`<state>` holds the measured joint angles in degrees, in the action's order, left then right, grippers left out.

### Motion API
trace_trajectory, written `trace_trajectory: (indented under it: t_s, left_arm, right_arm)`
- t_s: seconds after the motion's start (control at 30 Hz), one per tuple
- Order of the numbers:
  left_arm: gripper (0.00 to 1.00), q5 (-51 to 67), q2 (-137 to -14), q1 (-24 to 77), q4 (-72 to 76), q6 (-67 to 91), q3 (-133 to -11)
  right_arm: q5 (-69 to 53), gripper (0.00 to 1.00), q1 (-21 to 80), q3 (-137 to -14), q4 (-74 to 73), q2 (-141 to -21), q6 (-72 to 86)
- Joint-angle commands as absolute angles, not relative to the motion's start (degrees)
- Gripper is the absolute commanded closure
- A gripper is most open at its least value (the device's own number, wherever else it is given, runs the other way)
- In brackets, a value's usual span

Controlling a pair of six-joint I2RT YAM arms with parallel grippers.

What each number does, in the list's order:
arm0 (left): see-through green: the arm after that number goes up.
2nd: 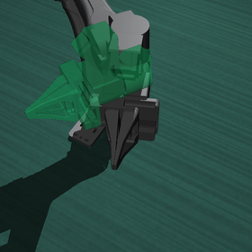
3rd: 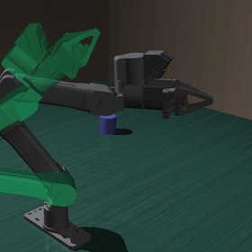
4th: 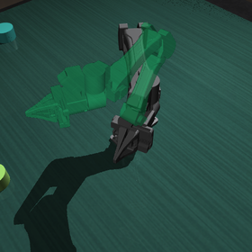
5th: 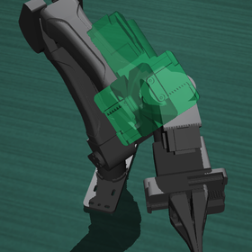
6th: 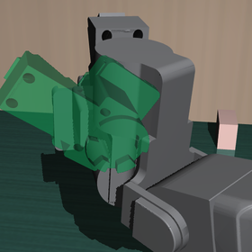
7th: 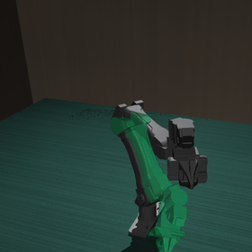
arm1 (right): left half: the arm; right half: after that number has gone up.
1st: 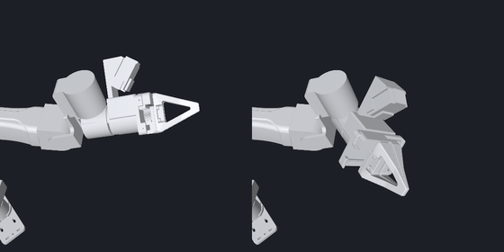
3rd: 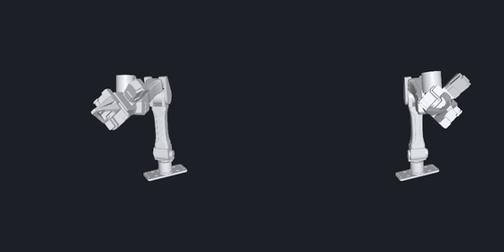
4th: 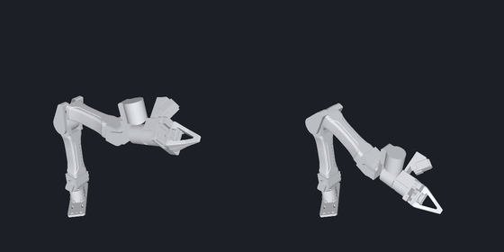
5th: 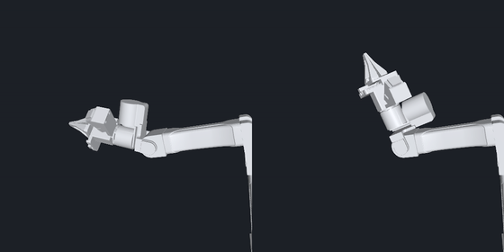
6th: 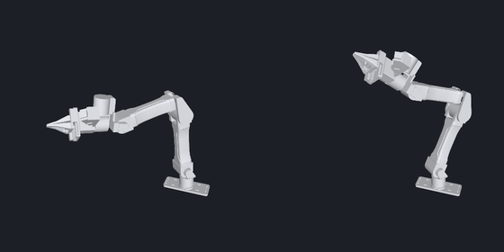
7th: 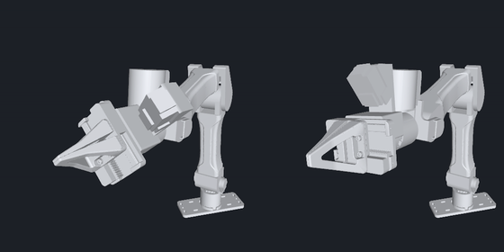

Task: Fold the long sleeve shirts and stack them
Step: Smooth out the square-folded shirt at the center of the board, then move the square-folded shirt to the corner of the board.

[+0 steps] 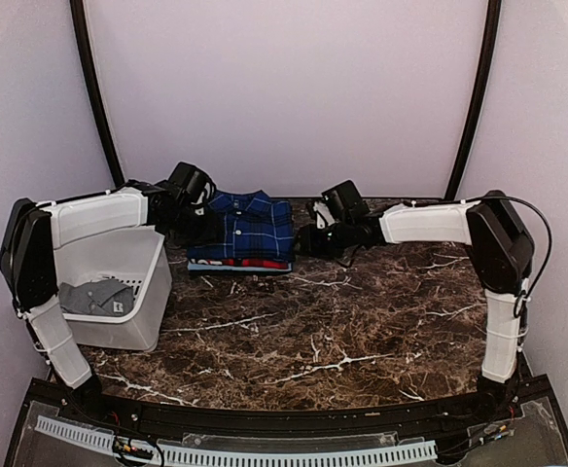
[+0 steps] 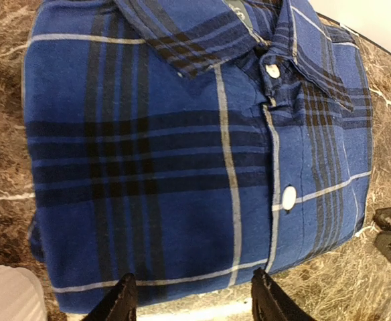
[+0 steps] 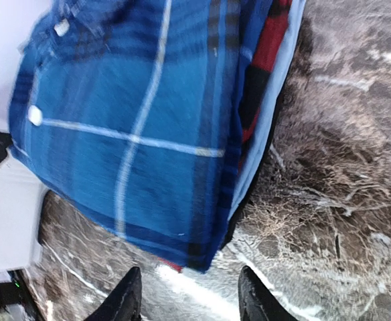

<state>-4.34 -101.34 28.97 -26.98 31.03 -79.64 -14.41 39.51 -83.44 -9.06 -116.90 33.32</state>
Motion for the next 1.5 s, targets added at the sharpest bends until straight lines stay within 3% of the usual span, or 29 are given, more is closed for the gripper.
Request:
trace_trajectory:
  t_s: [0.0,0.23,0.43,1.0,1.23,1.47]
  left_arm:
    - [0.40,-7.61,-96.27,26.71,-23.82,32.99,-78.64]
    - [0.21,-3.11,-101.22,18.46,-22.61,33.14,-83.85]
    - [0.18,-1.05,-101.79,18.31,-21.28,31.98,-85.50]
    - [0.16,-9.67,-91.16,37.41,-22.75,37.56,-71.42]
    - [0.16,-8.32,-93.46,39.94,-17.47,43.40,-63.93]
    - [0.16,-8.56,-102.28,39.99,-14.09,42.97,-66.29]
  right_arm:
    - [-11.90,0.47,39.77,-81.54,-7.07,-111.00,32.19]
    - [-9.57,0.30,39.47,-79.14,-7.67,-107.49,31.16]
    - [-8.27,0.27,39.29,-77.70,-8.52,-105.39,30.09]
    - [-5.69,0.25,38.34,-73.36,-9.66,-100.21,29.01]
    - [-4.42,0.24,37.67,-69.36,-8.89,-95.37,28.80]
    - [-4.09,0.23,36.27,-65.75,-8.97,-91.83,28.57]
